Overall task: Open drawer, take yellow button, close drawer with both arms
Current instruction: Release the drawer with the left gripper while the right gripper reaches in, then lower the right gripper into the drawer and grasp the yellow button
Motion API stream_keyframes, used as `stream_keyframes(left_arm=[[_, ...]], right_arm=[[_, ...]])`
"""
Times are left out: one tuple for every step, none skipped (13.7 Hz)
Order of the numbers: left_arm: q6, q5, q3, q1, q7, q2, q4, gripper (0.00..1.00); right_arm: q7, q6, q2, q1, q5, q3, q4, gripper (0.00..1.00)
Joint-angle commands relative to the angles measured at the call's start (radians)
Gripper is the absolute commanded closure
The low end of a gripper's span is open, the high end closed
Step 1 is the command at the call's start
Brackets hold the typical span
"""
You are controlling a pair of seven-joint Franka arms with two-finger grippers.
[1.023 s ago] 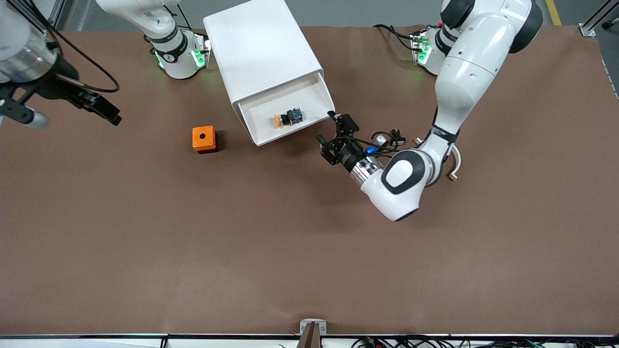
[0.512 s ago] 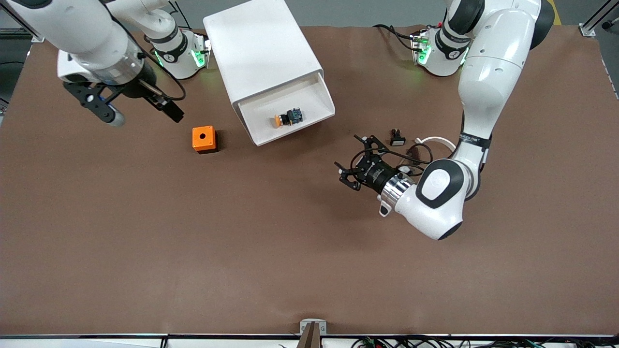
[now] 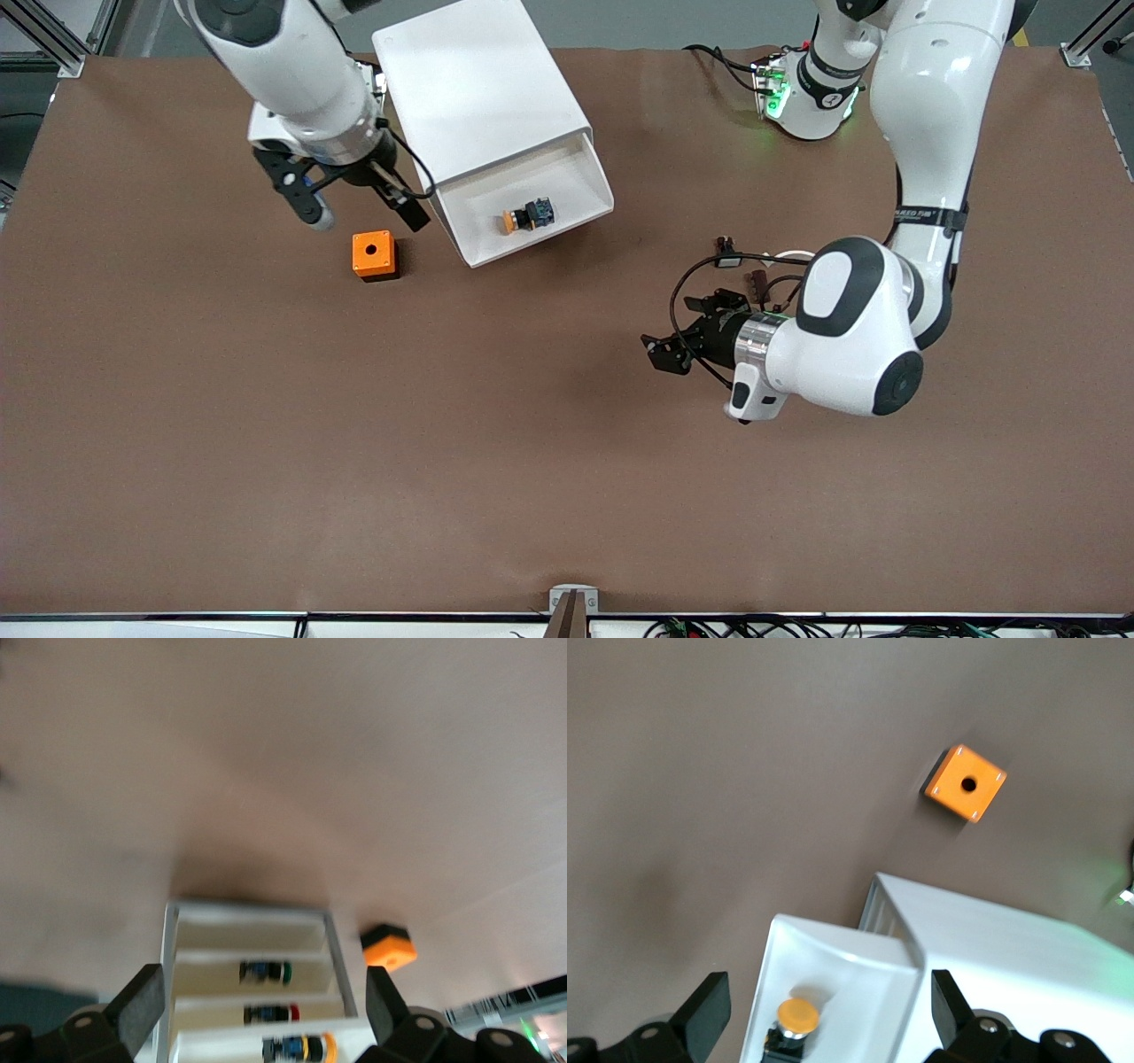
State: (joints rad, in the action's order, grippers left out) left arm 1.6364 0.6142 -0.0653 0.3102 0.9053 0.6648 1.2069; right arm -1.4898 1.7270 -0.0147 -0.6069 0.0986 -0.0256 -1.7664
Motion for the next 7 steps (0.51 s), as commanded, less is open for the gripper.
stream_keyframes(left_arm=[[0.088,-0.083,0.001,0.015,-0.046,-0.043,0.023,0.0],[0.106,-0.12,0.001,0.021,-0.057,-0.057,0.025,0.0],[0.109,-0.161,0.001,0.03,-0.063,-0.06,0.025,0.0],[0.112,-0.201,0.001,0.038,-0.065,-0.06,0.026,0.0],[0.118,-0.247,0.001,0.053,-0.066,-0.06,0.026,0.0],[0.135,-0.282,0.002,0.064,-0.066,-0.059,0.028,0.0],[0.157,-0.307,0.002,0.072,-0.066,-0.059,0.029,0.0]], right_arm=[[-0.12,0.072,-0.022,-0.077,0.012,-0.011,-0.042,0.0],[-0.165,0.091,-0.043,-0.099,0.013,-0.011,-0.042,0.0],[-0.208,0.115,-0.066,-0.125,0.012,-0.011,-0.041,0.0],[-0.239,0.135,-0.088,-0.145,0.012,-0.011,-0.041,0.0],[-0.259,0.15,-0.103,-0.164,0.012,-0.011,-0.041,0.0],[-0.279,0.17,-0.117,-0.183,0.012,-0.011,-0.041,0.0],[-0.288,0.187,-0.129,-0.197,0.012,-0.011,-0.039,0.0]])
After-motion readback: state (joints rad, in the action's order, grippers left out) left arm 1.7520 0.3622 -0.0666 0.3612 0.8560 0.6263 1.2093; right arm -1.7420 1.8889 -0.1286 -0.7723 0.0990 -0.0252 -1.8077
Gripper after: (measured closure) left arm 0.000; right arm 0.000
